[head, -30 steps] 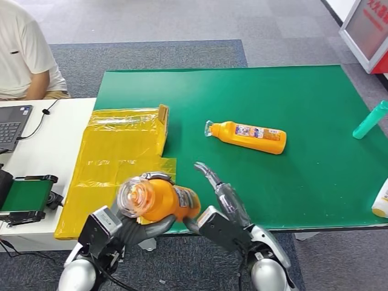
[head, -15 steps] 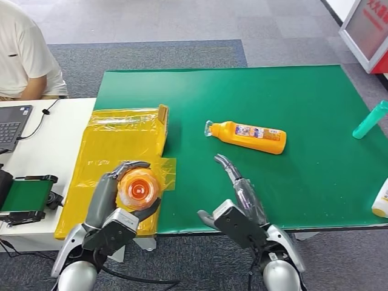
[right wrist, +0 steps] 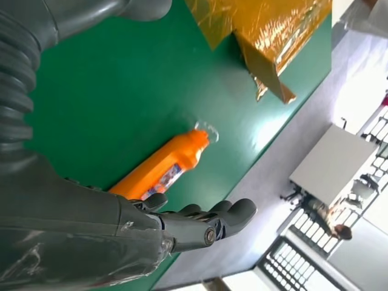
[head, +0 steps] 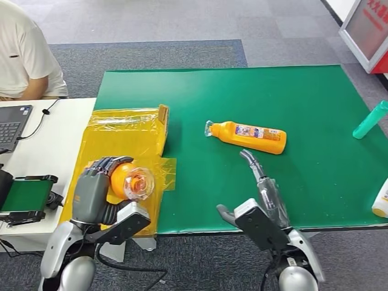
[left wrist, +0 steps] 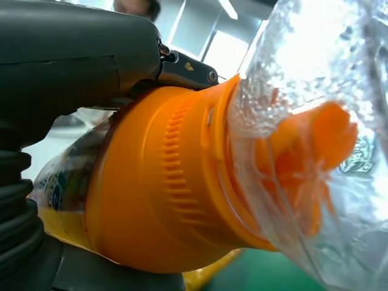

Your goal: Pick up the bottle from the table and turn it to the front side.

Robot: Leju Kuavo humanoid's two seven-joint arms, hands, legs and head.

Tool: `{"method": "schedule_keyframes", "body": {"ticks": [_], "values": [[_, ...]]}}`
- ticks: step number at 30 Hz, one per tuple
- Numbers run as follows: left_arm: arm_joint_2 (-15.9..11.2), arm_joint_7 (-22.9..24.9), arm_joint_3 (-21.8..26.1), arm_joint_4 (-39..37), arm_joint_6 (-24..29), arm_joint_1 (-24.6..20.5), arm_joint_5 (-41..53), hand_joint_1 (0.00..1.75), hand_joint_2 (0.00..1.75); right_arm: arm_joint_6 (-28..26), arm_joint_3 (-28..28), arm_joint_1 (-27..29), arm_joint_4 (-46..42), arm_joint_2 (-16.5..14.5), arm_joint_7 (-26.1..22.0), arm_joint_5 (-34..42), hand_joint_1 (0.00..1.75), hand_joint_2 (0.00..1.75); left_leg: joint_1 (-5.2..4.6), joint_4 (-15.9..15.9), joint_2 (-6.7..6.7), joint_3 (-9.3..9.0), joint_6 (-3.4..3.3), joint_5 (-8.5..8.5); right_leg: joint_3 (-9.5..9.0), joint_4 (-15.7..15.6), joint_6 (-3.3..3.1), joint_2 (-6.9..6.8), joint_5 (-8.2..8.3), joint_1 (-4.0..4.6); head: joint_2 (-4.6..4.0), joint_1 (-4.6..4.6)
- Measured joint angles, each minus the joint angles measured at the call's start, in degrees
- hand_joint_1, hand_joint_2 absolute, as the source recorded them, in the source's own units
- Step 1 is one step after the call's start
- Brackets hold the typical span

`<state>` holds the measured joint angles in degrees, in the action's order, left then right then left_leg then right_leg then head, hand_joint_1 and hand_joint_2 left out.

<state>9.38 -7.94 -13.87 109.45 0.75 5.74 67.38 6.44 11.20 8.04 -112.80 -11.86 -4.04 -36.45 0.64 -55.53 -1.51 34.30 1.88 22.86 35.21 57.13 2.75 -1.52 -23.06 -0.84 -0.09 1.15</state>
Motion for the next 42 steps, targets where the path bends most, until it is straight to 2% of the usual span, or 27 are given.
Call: {"method": "schedule_keyframes", "body": {"ticks": [4,10,17,21,25,33,37,42], "values": [[-0.7,0.8,1.6,-1.6,0.4,-2.0,7.1,1.75,1.75,0.3,-2.5,0.1,-1.4,-0.9,-0.8,0.3,0.0,1.75,-0.02,0.0,0.0,-0.01,-0.02,0.0,-0.01,0.0,0.01,0.0,0.01,-0.01,0.0,-0.01],[-2.8,2.9,2.6,-8.6,1.1,-6.5,15.4,1.75,1.75,0.8,-4.3,0.1,-3.0,-1.5,-1.6,2.2,0.0,1.75,-0.02,0.0,0.0,-0.02,-0.02,-0.05,-0.01,0.0,0.03,0.0,0.03,-0.02,0.0,0.0],[-4.1,3.5,2.9,-15.1,0.3,-9.9,17.4,1.75,1.75,1.9,-5.0,0.0,-3.8,-1.7,-2.3,5.6,0.0,1.75,-0.05,0.0,0.0,-0.01,-0.03,-0.04,-0.01,0.0,0.04,0.0,0.03,-0.04,0.01,-0.01],[-4.2,3.5,2.9,-20.4,-1.8,-13.1,17.9,1.75,1.75,4.7,-4.8,-0.2,-3.9,-1.7,-5.7,10.7,0.0,1.75,-0.06,0.0,0.0,-0.01,-0.04,-0.03,0.0,0.0,0.04,0.0,0.04,-0.05,0.01,0.01],[-4.8,4.1,2.2,-25.0,-2.5,-16.7,20.1,1.75,1.75,5.3,-1.7,-0.5,-5.1,-0.8,-9.9,7.6,0.0,1.75,-0.06,0.0,0.0,-0.02,-0.03,-0.05,-0.01,0.0,0.05,0.0,0.06,-0.05,0.01,0.0],[-4.4,5.5,-0.2,-28.4,-5.3,-19.7,21.2,1.75,1.75,5.3,7.1,0.2,-6.3,3.5,-13.5,8.3,0.0,1.75,-0.09,0.0,0.0,0.0,-0.07,-0.02,-0.01,0.0,0.06,0.0,0.05,-0.07,0.01,0.0],[-3.9,6.2,-1.2,-29.6,-5.5,-20.6,21.3,1.75,1.75,5.3,10.2,0.1,-6.4,5.0,-14.5,9.4,0.0,1.75,-0.1,0.0,0.0,0.0,-0.08,-0.02,0.0,0.0,0.06,0.0,0.05,-0.08,0.01,0.0],[-3.8,6.6,-1.3,-30.3,-5.5,-20.7,21.3,1.75,1.75,5.4,11.6,0.1,-6.5,6.0,-14.6,10.0,0.0,1.75,-0.1,0.0,0.0,0.0,-0.08,-0.02,0.0,0.0,0.06,0.01,0.05,-0.08,0.01,-0.02]]}}
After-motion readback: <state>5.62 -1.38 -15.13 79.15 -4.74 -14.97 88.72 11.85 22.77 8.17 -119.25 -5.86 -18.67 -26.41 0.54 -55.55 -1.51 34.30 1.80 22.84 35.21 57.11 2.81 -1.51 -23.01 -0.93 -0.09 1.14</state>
